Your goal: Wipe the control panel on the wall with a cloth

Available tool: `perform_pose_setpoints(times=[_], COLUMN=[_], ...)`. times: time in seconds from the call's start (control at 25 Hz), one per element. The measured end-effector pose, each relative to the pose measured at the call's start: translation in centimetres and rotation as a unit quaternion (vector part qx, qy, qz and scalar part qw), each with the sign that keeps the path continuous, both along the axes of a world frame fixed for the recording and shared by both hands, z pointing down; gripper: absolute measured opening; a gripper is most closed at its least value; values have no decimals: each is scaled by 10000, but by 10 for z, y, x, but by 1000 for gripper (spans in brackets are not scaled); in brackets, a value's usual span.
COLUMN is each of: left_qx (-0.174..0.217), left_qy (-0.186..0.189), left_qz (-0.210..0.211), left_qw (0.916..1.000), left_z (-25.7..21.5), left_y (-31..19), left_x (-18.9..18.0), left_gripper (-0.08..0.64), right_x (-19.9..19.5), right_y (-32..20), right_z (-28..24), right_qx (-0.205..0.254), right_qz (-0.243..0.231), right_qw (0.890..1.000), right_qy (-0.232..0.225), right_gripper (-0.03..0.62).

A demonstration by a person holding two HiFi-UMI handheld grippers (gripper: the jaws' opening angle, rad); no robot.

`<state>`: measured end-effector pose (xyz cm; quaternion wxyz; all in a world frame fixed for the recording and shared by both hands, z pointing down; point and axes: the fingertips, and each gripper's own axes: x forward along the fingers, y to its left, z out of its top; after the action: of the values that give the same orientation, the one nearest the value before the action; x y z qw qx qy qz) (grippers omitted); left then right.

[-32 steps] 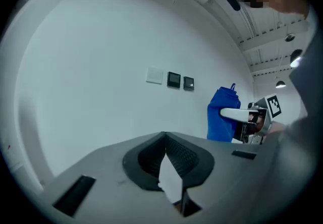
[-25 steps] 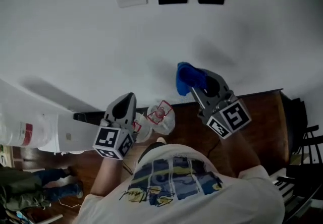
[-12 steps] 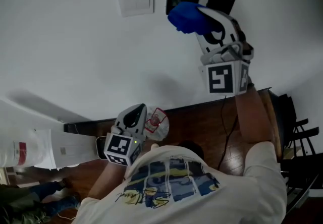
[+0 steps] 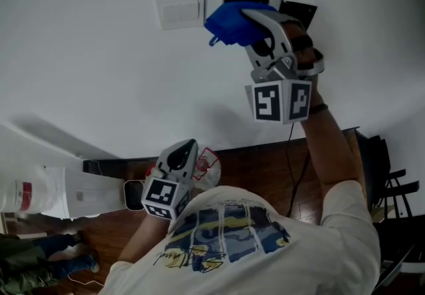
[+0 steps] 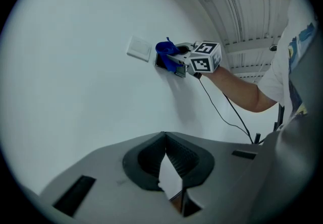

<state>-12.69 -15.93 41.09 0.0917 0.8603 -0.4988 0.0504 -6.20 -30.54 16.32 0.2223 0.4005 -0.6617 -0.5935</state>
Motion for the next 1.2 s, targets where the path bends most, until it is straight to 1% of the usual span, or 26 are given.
perform_pose_setpoints(times=[0.12, 0.28, 0.44, 0.56, 0.6, 0.68, 0.8, 0.88, 1.0, 1.12, 1.2], left_qx=[5, 13, -9, -11, -15, -32, -36, -25, -22, -47, -73], left_qy=[41, 21, 7, 5, 19, 38, 33, 39, 46, 19, 26], left_qz=[-54, -116, -97, -122, -145, -178, -183, -174, -154, -147, -164], left_qw=[10000, 9999, 10000, 9999, 9999, 9998, 9998, 9998, 9999, 9999, 9998], left_z=[0, -1, -2, -3, -3, -2, -1, 0, 0, 1, 2], left_y=[-3, -5, -7, -8, -8, -7, -8, -9, -7, -4, -4], left_x=[6, 12, 20, 23, 23, 21, 19, 20, 21, 21, 19], left_gripper=[2, 2, 2, 2, 2, 2, 2, 2, 2, 2, 2], right_x=[-2, -1, -2, -2, -1, 1, 6, 10, 13, 14, 11], right_y=[-2, -6, -10, -12, -9, 5, 25, 25, 14, 6, 2], right_z=[29, 62, 88, 102, 101, 83, 34, 5, -21, -32, -29], right_qx=[-201, -488, -778, -954, -964, -850, -435, -205, -31, 49, 43], right_qz=[-117, -213, -276, -347, -379, -504, -651, -612, -442, -316, -282], right_qw=[9997, 9985, 9965, 9944, 9941, 9949, 9969, 9977, 9986, 9991, 9993], right_qy=[106, 109, 156, 286, 310, 210, -75, -209, -299, -296, -221], right_gripper=[86, 86, 87, 86, 86, 86, 86, 86, 86, 86, 86])
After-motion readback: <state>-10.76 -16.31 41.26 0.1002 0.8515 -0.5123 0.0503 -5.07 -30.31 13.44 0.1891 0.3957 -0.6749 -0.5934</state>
